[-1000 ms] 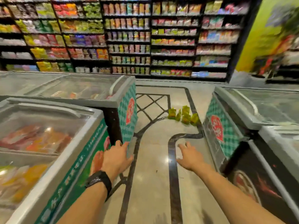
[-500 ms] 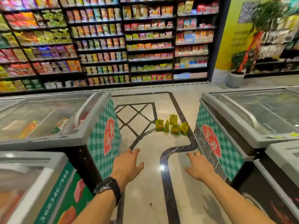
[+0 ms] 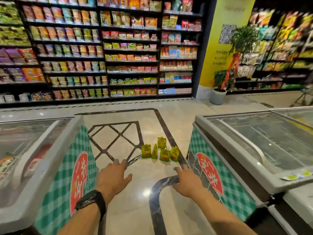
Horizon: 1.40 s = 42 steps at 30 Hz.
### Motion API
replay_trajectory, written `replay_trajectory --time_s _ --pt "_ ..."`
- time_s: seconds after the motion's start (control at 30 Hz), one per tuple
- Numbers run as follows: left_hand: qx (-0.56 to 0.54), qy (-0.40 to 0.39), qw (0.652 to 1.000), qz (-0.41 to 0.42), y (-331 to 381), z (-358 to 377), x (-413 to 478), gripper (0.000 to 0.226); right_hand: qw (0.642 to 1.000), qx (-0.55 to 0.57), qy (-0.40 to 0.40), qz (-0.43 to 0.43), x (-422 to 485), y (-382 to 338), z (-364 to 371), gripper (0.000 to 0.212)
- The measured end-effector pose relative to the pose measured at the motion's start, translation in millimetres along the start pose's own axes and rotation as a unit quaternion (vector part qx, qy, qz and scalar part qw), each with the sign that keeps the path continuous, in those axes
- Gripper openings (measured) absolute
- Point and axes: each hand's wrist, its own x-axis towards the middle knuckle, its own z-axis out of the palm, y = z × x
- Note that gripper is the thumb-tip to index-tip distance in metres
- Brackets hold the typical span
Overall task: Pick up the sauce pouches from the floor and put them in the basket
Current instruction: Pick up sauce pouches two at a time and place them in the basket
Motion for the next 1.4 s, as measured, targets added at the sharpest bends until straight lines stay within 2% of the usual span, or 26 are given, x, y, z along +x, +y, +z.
replay_trajectory --time_s 0.23,0.43,0.7,0.9,1.13,1.4 --pt "0.030 -0.004 0.999 0.038 -53.5 -3.3 126.2 0.061 0.999 0.009 0.045 0.025 97.6 -48.1 -30.5 0.066" --pt "0.026 -0.013 0.997 0.070 -62.1 0.6 211.5 0.059 0.998 0.035 0.034 0.050 179.3 -60.1 -39.7 0.061" --pt "0.057 -0.043 0.995 0.071 -66.1 33.9 351.7 0.057 0.996 0.057 0.008 0.070 324.2 -21.4 -34.1 0.063" --pt "0.051 -0.063 0.996 0.047 -47.1 45.4 443.5 0.057 0.997 0.058 -0.025 0.047 432.7 14.4 -55.7 0.060" --pt "0.058 -0.068 0.995 0.039 -34.0 57.9 538.3 0.058 0.998 0.048 -0.038 0.022 528.5 30.1 -83.2 0.076" --pt "0.042 -0.112 0.993 0.024 -38.7 107.5 653.1 0.063 0.997 0.025 -0.070 0.029 630.2 48.0 -82.5 0.074"
